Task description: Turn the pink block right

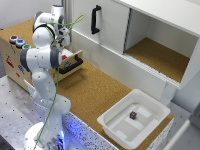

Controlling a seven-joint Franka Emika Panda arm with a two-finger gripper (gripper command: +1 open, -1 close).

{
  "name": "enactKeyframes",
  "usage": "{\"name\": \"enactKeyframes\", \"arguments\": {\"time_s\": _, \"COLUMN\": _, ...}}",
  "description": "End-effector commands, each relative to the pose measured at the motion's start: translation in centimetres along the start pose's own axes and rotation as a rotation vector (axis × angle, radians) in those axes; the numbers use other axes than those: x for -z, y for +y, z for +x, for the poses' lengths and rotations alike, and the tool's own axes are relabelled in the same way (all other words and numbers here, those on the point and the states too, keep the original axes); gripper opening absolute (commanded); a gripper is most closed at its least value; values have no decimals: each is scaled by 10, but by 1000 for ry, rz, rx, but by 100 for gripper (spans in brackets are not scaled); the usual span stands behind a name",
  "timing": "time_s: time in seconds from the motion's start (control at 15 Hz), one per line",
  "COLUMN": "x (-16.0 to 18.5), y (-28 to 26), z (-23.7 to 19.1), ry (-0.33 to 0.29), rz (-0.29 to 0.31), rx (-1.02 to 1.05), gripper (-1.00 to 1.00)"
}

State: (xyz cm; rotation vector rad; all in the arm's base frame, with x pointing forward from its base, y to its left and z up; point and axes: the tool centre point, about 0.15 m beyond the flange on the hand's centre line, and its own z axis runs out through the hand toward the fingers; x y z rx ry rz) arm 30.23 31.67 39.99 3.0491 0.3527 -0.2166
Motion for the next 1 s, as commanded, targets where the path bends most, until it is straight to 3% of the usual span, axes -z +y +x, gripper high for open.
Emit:
{"name": "enactKeyframes", "arguments": {"time_s": 0.0, "x": -11, "y": 5, "z": 21, "ry": 1, "rz": 21, "rx": -88, "gripper": 100}}
{"name": "enactKeyframes", "arguments": {"time_s": 0.47, "x": -51, "y": 28, "z": 54, "ry": -5, "rz": 143, "rx": -279, "gripper": 100}}
{"name": "enactKeyframes", "arguments": {"time_s": 0.93, "x": -63, "y": 14, "z": 79, "ry": 41, "rz": 138, "rx": -330, "gripper": 100}}
